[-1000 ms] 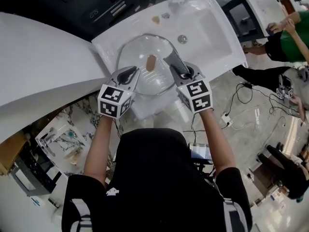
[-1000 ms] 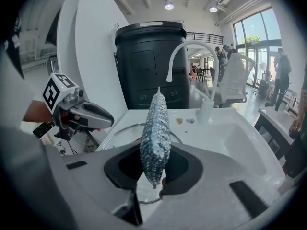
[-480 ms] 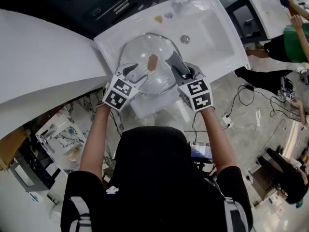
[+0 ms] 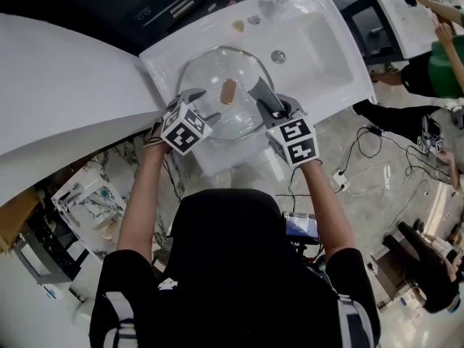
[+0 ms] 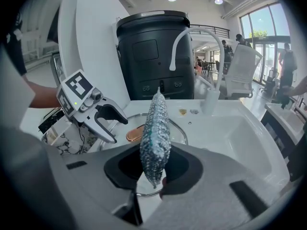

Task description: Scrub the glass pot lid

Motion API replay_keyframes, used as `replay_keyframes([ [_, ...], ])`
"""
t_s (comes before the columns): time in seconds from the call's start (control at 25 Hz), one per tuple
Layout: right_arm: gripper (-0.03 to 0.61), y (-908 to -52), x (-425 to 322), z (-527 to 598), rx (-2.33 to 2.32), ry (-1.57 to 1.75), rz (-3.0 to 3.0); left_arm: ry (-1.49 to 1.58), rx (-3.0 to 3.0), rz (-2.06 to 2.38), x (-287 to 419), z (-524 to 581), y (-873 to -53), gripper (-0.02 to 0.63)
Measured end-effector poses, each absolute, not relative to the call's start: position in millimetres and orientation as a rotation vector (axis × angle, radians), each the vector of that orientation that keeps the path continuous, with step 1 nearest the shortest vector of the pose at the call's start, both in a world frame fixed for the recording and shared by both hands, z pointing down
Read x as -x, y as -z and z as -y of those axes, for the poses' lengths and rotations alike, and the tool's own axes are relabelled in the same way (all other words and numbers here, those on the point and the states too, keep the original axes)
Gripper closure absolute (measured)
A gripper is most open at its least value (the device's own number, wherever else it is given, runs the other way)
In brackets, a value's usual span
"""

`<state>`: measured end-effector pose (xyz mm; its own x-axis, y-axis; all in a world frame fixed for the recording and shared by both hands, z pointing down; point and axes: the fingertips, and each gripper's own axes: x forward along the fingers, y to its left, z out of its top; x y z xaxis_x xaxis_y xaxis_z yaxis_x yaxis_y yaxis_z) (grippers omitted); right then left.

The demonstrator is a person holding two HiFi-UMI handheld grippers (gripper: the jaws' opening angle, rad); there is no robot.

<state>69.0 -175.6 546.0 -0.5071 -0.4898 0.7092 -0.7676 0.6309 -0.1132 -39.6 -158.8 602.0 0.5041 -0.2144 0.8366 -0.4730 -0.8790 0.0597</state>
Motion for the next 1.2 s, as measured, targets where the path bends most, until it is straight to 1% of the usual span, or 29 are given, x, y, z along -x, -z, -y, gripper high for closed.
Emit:
replay_keyframes([
  [0.48, 0.512, -560, -71, 176, -0.944, -0.555, 2.182, -1.419, -2.426, 0.509, 42, 160, -626, 0.342],
  [1.2, 0.512, -571, -69, 175, -0.903, -0.52, 2.152, -1.392, -2.427, 0.545, 44, 159, -630, 0.339],
])
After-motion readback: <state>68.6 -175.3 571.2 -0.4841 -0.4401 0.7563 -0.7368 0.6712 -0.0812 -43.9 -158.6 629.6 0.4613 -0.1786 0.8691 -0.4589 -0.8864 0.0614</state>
